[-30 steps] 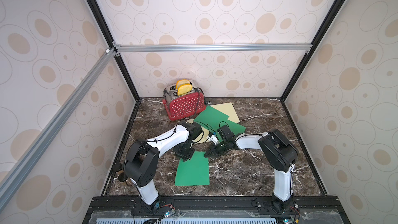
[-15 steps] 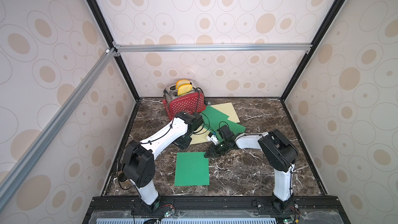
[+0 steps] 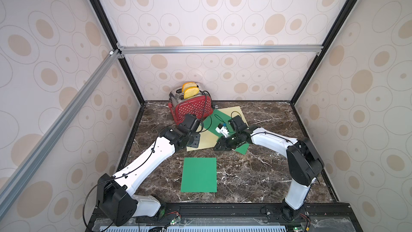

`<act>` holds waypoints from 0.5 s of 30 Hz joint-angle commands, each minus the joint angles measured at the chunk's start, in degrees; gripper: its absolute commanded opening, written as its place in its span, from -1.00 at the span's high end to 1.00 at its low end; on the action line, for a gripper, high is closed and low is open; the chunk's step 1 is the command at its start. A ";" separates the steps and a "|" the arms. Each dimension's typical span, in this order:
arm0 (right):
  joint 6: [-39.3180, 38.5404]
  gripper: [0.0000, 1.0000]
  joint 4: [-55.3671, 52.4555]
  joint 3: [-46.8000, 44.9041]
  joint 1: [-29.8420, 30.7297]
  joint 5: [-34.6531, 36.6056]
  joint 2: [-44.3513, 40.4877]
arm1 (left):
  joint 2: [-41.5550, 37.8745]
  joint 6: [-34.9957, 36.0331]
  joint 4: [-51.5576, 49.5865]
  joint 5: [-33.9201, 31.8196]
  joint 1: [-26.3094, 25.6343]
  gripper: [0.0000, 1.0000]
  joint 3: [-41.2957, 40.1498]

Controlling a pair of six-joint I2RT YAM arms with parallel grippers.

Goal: Sort the scattered colored papers by color
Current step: Pick up the colored paper from the center of the board.

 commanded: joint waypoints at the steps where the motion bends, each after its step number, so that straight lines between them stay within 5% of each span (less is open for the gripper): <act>1: -7.50 0.48 -11.51 2.81 -7.10 5.98 -0.92 | 2.37 -2.89 9.91 7.43 1.43 0.09 -1.68; 7: -18.92 0.51 -18.68 8.56 -21.14 15.55 5.41 | 9.17 -9.40 25.40 20.07 1.72 0.07 -5.45; 15: -19.61 0.55 -18.51 13.24 -27.98 16.37 13.92 | 25.92 -10.29 23.30 19.19 0.15 0.09 6.47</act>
